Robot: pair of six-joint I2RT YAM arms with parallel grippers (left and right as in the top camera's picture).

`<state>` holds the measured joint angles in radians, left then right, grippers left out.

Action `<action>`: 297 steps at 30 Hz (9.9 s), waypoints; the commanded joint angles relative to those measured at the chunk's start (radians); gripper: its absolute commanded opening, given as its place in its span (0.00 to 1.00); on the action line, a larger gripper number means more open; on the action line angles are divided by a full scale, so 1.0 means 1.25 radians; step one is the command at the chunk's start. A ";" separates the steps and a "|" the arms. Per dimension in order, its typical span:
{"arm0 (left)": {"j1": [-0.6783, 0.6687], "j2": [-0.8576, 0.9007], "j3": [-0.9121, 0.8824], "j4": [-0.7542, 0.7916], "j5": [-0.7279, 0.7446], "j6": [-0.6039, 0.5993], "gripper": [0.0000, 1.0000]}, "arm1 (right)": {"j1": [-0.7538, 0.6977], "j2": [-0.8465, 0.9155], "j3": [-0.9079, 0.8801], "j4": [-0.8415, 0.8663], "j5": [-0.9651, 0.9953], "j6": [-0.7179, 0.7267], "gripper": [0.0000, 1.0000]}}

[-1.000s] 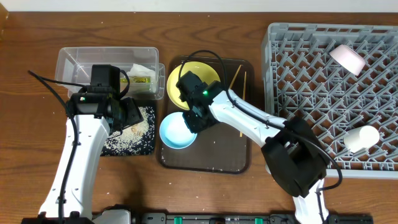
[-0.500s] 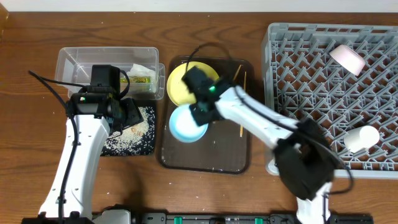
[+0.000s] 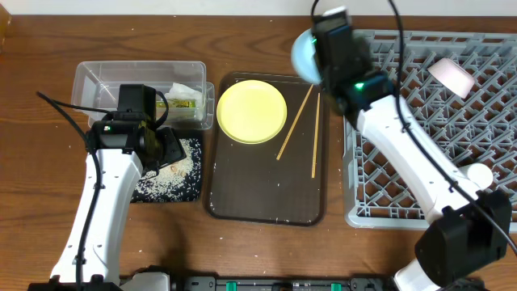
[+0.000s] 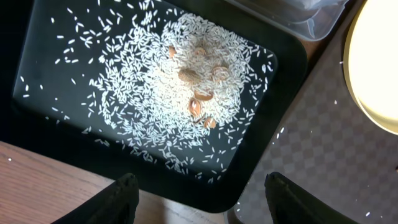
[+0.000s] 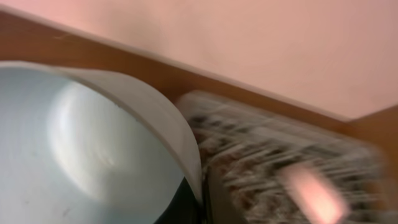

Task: Sort waste into correct bins and load items into the dishwasher rack
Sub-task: 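Carry the light-blue bowl to the rack and release it, then move the right gripper to the yellow plate and grasp its edge, then lift the yellow plate and stand it upright in the rack, then move the right gripper to the chopsticks and grasp one chopstick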

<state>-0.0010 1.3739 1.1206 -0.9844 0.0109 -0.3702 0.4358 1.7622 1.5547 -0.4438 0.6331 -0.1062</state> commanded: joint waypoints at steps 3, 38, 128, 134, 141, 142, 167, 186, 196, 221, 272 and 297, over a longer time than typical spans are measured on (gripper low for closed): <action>0.004 -0.007 -0.003 -0.002 -0.015 -0.008 0.68 | -0.087 0.010 0.002 0.140 0.208 -0.228 0.01; 0.004 -0.007 -0.003 -0.002 0.004 -0.008 0.68 | -0.210 0.272 0.002 0.135 0.386 -0.104 0.01; 0.004 -0.007 -0.003 -0.002 0.004 -0.008 0.68 | 0.008 0.164 0.002 -0.060 -0.451 0.381 0.01; 0.004 -0.007 -0.003 -0.002 0.004 -0.007 0.69 | -0.023 0.018 0.002 -0.073 -0.312 0.258 0.01; 0.004 -0.007 -0.003 -0.002 0.003 -0.007 0.69 | -0.077 -0.084 0.002 -0.114 -0.139 0.105 0.01; 0.003 -0.007 -0.003 -0.002 0.003 -0.007 0.68 | -0.087 -0.091 0.002 -0.114 -0.101 0.074 0.01; 0.004 -0.007 -0.003 -0.002 0.003 -0.007 0.68 | -0.338 -0.098 0.002 -0.122 0.230 -0.419 0.01; 0.004 -0.007 -0.003 -0.002 0.003 -0.007 0.68 | -0.366 -0.081 0.000 -0.312 0.018 -0.124 0.01; 0.004 -0.007 -0.003 -0.002 0.003 -0.007 0.69 | -0.360 -0.081 0.000 -0.250 0.224 -0.116 0.01; 0.004 -0.007 -0.003 -0.002 0.003 -0.007 0.69 | -0.353 -0.006 -0.001 -0.256 0.218 -0.143 0.01; 0.004 -0.007 -0.003 -0.002 0.003 -0.008 0.68 | -0.139 -0.068 -0.005 -0.305 -0.849 0.089 0.78; 0.004 -0.007 -0.003 -0.002 0.003 -0.007 0.68 | 0.030 0.268 -0.005 -0.421 -0.525 0.468 0.55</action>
<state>-0.0010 1.3739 1.1206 -0.9844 0.0196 -0.3702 0.4618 2.0617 1.5517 -0.9623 -0.0452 0.4362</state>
